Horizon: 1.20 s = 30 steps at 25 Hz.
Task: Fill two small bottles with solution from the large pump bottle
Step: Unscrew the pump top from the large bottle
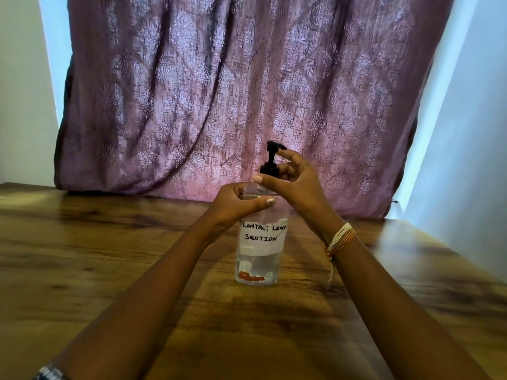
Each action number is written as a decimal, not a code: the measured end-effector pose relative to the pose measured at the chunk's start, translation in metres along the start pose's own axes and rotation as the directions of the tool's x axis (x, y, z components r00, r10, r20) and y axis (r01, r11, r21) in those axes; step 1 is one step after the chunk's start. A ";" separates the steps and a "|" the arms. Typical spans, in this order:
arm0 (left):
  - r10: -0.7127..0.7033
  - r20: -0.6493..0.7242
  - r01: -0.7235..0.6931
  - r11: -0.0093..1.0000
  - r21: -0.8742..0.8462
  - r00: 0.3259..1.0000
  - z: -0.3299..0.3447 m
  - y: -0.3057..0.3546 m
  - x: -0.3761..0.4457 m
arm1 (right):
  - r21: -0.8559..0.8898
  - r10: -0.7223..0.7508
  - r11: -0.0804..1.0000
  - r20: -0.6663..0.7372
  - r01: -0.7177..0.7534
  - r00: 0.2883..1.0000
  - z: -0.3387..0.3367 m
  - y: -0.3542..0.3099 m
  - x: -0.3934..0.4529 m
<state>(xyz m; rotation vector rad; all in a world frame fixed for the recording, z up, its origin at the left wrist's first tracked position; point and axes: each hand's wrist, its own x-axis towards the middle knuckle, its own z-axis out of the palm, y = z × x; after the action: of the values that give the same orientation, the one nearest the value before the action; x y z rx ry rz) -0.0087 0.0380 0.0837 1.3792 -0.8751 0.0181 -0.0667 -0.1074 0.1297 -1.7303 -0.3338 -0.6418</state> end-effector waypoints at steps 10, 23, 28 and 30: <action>0.017 0.032 -0.017 1.000 0.001 0.999 0.002 -0.001 0.000 | 0.000 -0.020 1.000 -0.003 0.020 1.000 -0.001 0.002 -0.001; -0.020 0.018 0.021 0.999 -0.030 1.000 0.002 -0.005 0.003 | 0.168 -0.062 0.984 0.031 0.056 0.998 -0.009 0.008 0.001; -0.001 0.024 0.002 1.000 -0.015 1.000 0.001 -0.006 0.003 | 0.081 -0.078 0.994 0.038 0.075 0.996 -0.006 0.007 0.003; -0.006 0.018 0.006 1.000 -0.017 1.000 0.002 -0.006 0.003 | 0.101 -0.076 0.992 0.008 0.074 0.997 -0.008 0.007 0.004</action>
<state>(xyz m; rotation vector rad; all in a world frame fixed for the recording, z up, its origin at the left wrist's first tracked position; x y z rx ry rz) -0.0048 0.0339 0.0803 1.3675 -0.8846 -0.0064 -0.0620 -0.1176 0.1273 -1.6320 -0.4339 -0.6587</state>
